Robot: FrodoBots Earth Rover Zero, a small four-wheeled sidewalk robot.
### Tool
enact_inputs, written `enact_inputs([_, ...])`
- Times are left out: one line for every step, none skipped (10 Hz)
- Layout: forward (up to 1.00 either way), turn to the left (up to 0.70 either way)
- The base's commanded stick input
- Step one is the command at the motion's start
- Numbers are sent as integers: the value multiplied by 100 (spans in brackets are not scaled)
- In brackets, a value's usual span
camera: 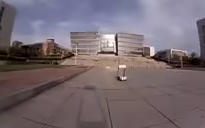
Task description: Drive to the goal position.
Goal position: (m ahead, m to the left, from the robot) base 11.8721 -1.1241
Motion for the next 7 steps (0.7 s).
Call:
enact_inputs([70,0])
enact_inputs([70,0])
enact_inputs([70,0])
enact_inputs([70,0])
enact_inputs([70,0])
enact_inputs([70,0])
enact_inputs([70,0])
